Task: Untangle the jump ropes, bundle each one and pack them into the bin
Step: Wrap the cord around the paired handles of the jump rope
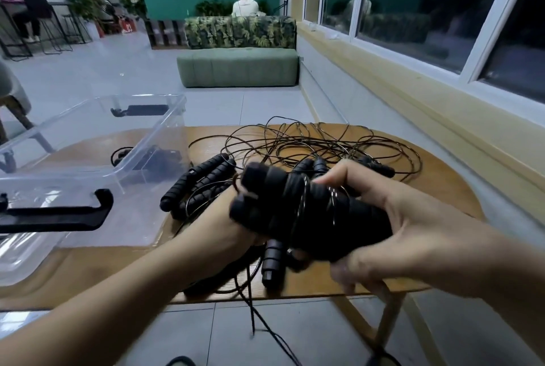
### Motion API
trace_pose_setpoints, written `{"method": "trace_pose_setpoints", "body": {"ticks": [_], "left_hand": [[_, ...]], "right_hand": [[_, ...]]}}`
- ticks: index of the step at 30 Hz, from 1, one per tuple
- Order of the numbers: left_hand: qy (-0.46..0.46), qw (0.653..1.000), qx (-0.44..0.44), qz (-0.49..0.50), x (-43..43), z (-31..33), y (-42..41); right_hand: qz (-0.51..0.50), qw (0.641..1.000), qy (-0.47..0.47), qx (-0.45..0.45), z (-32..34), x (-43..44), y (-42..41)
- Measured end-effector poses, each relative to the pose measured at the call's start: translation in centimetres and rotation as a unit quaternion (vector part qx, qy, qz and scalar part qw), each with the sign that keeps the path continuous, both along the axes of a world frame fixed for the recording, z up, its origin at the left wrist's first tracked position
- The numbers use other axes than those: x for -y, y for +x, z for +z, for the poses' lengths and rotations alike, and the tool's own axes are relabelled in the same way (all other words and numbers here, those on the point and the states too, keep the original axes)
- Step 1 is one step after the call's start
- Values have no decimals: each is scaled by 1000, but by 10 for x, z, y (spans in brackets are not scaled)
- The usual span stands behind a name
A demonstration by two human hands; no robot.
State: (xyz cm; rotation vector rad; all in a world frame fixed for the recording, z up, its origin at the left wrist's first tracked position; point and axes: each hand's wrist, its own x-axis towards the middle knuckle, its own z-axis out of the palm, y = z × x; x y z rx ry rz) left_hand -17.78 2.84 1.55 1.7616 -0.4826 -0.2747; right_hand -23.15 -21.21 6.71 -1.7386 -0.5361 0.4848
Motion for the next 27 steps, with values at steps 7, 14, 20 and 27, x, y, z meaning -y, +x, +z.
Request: {"method": "trace_pose_setpoints", "body": {"ticks": [7,14,20,27], "left_hand": [[21,998,56,4,27,-2,-9],[287,924,252,-29,17,5,-15],[185,937,297,14,-2,16,-4],[68,976,188,-90,-6,25,2]], "right_hand": [[-184,980,20,68,16,1,5],[-286,941,-102,150,-6,14,9],[-184,962,-194,56,-9,26,8],[7,983,-183,-34,-3,22,-7]]}}
